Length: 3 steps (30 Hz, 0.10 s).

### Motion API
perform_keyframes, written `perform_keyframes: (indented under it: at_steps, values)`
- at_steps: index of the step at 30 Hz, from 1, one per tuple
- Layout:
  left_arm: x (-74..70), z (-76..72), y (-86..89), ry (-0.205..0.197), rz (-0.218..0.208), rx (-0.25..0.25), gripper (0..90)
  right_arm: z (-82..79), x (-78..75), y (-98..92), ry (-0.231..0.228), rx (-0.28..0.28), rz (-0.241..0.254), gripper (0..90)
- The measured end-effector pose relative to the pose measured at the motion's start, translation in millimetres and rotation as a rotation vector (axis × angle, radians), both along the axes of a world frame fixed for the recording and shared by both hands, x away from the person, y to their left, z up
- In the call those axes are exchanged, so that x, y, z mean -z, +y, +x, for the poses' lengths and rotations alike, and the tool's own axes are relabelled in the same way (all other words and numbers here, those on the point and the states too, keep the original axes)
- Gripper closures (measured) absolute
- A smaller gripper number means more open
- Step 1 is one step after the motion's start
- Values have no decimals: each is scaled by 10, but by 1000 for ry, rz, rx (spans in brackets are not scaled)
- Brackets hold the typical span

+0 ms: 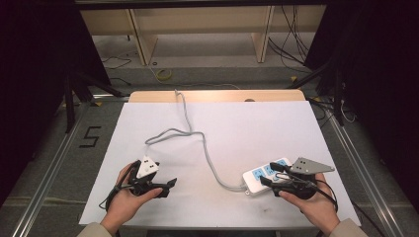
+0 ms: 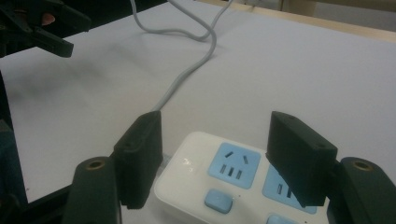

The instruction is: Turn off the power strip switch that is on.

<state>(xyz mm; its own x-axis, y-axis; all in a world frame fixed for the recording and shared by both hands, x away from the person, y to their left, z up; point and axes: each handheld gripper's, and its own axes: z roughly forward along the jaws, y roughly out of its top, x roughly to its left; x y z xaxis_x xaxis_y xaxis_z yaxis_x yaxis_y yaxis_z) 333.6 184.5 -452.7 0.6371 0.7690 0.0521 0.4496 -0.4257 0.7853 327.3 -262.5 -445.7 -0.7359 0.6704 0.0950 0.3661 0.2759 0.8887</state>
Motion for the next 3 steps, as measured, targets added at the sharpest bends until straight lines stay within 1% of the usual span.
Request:
perform_keyframes:
  at_steps: [3]
  values:
    - [9,7,-9,1,0,1,183,0,-6,-13,0,13,10,361]
